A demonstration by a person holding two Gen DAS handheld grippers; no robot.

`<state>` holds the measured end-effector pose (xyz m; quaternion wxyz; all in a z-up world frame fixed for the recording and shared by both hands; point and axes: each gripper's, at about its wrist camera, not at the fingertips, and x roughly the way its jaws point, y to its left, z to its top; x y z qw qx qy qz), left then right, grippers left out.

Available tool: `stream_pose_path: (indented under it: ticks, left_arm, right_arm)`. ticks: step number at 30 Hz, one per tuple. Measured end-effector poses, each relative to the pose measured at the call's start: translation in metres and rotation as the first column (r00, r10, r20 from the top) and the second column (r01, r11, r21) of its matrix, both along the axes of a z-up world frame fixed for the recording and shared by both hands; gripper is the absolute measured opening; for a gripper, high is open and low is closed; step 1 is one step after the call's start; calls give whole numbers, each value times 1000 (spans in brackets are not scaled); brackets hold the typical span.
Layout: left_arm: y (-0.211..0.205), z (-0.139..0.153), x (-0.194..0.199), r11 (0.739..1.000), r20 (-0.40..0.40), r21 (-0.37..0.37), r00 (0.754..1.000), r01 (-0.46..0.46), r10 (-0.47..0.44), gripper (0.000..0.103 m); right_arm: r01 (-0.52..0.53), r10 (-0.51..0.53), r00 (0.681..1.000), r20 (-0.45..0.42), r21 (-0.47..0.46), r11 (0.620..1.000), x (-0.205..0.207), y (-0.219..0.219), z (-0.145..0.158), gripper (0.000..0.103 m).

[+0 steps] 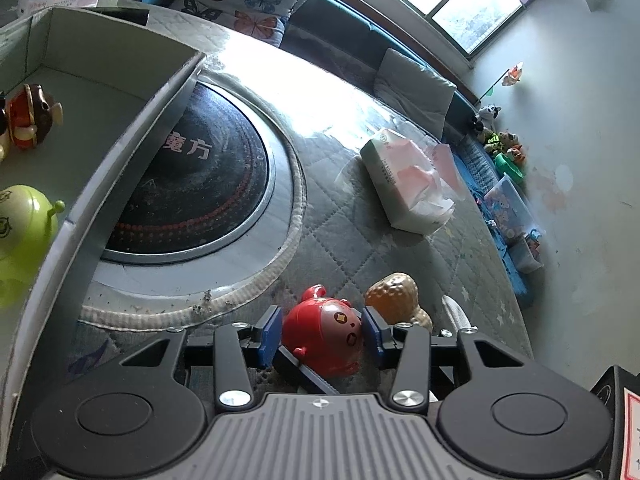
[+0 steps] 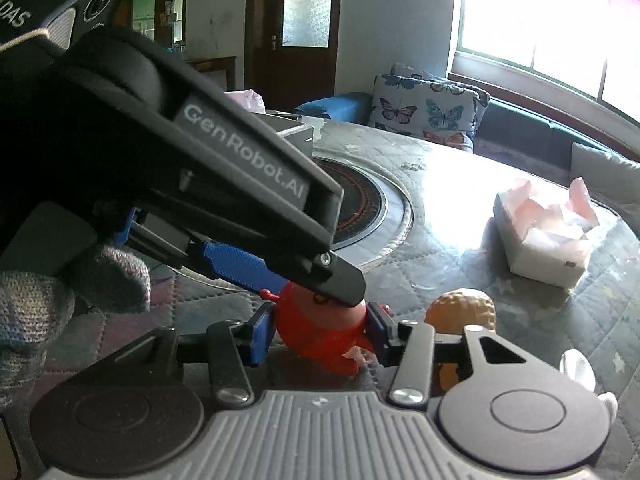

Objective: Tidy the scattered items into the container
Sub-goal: 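Lift the red octopus with the left gripper and carry it over the box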

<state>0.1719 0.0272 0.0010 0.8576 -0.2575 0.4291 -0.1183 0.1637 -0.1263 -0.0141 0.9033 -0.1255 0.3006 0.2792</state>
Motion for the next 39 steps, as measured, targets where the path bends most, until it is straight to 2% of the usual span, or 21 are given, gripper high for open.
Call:
stream_pose_path:
  ticks: [8,15,20,26,31,39]
  left_arm:
    - [37,40,-33,997,102,-11,992,-73,74,47]
    - [101,64,-62,976,155,1,964,-218,215,46]
    - [150,61,-74,948,129,-1,940,-319,316,46]
    - [188,43,-76,923,60,-9,921,-386,386,46]
    - [202,30,-65,921,18,-22,921,-389,389,45]
    - [206,24,-53,923,-7,2,923,-385,385,43]
  right_arm:
    - [-71,69,993,97,8,997,-17,24,33,49]
    - [-229,223,962,160,21,973,-21,87,59,49]
    - [-331,322,938,127,53,942,-13,135,61,49]
    - [-410,409,912,26,73,909,8,185,49,49]
    - [-431,434,900,-42,65,900,20,202,38,49]
    - [-443,445,884,-141,49,895,36,209,22,49]
